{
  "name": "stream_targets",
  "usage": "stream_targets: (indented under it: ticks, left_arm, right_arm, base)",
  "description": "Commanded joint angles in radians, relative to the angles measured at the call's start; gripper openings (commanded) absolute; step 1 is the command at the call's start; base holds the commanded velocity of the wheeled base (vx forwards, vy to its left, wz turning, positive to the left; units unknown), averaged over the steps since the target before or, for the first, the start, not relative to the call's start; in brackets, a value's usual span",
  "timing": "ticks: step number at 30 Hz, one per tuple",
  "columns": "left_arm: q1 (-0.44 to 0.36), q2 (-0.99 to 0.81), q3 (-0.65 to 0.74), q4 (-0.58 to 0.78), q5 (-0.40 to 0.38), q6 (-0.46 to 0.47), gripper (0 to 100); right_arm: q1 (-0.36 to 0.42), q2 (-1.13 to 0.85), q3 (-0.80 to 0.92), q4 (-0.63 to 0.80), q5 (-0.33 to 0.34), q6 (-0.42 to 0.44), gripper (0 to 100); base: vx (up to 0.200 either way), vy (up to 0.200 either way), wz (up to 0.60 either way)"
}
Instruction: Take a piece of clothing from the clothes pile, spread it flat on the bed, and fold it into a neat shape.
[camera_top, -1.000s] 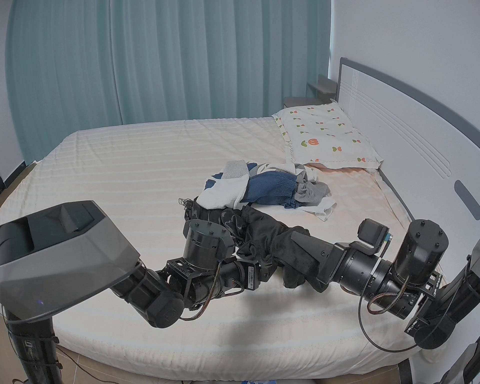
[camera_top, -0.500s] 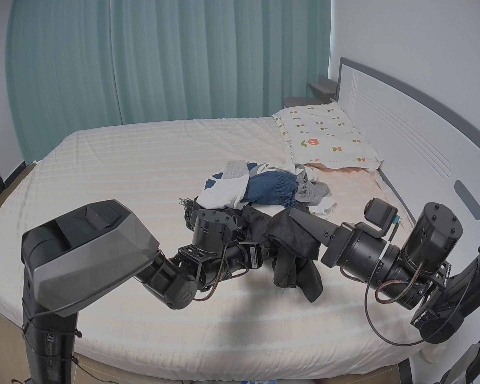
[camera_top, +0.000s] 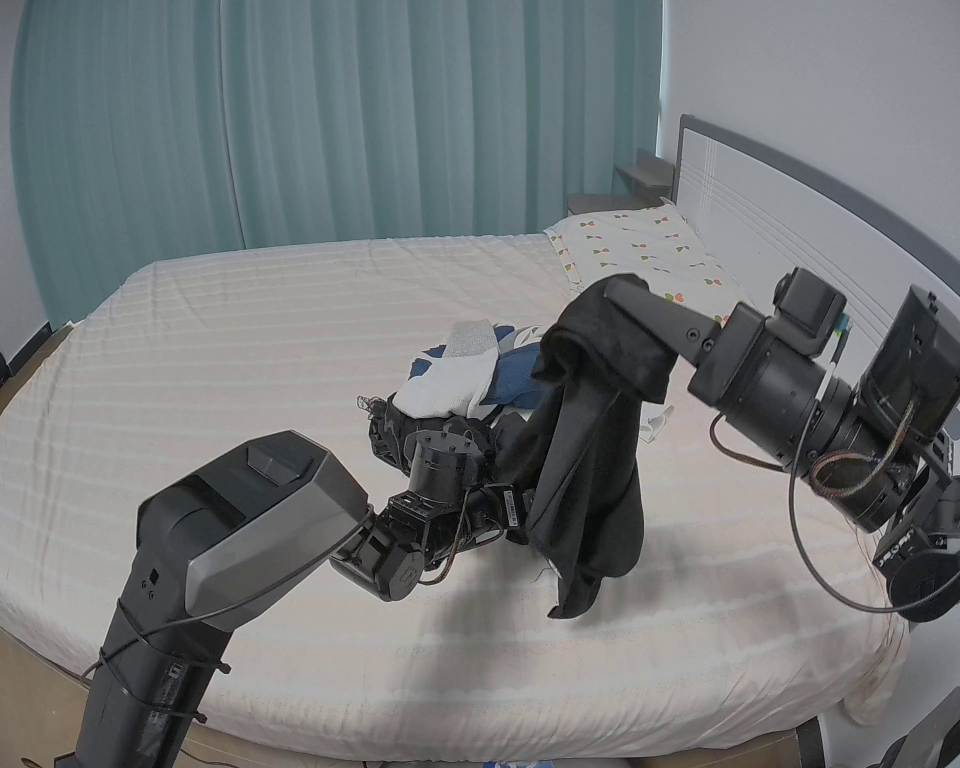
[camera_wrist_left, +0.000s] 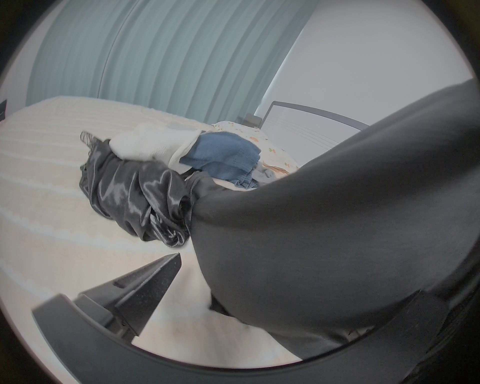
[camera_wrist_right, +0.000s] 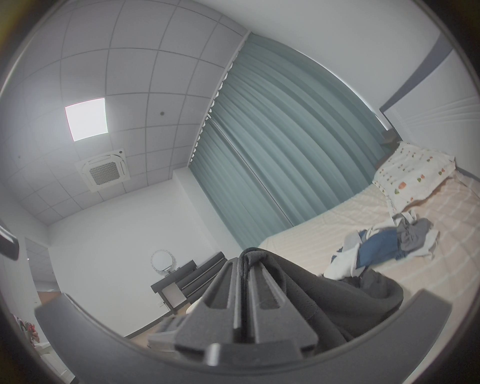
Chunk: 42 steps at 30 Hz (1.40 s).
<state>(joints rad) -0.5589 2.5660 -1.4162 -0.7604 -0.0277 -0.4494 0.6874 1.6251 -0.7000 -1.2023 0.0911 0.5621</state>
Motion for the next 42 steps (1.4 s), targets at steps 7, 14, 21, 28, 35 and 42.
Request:
stream_targets:
  ticks: [7, 14, 21, 28, 35, 42]
  left_arm:
    - [0.024, 0.057, -0.024, 0.0, 0.017, -0.04, 0]
    - [0.039, -0.135, 0.227, -0.025, 0.032, -0.091, 0]
    - [0.03, -0.452, 0.398, -0.033, 0.046, -0.155, 0]
    - [0.013, -0.724, 0.422, -0.022, 0.048, -0.238, 0]
    - [0.014, -0.805, 0.531, 0.001, 0.043, -0.29, 0]
    - [-0.004, -0.745, 0.694, -0.027, 0.038, -0.298, 0]
  right_arm:
    - [-0.066, -0.013, -0.01, 0.004, 0.018, 0.009, 0]
    - [-0.12, 0.088, 0.033, 0.001, 0.044, 0.013, 0]
    - [-0.126, 0.239, -0.023, -0.01, 0.029, 0.013, 0]
    - [-0.128, 0.174, -0.162, -0.011, 0.012, 0.004, 0]
    - [-0.141, 0.122, -0.038, -0.016, 0.027, 0.013, 0]
    - [-0.141, 0.137, 0.148, -0.017, 0.087, 0.085, 0]
  base:
    - [0.0, 0.0, 0.0]
    - [0.0, 0.0, 0.0]
    - [0.0, 0.0, 0.0]
    - [0.0, 0.0, 0.0]
    - [0.0, 0.0, 0.0]
    - [0.0, 0.0, 0.0]
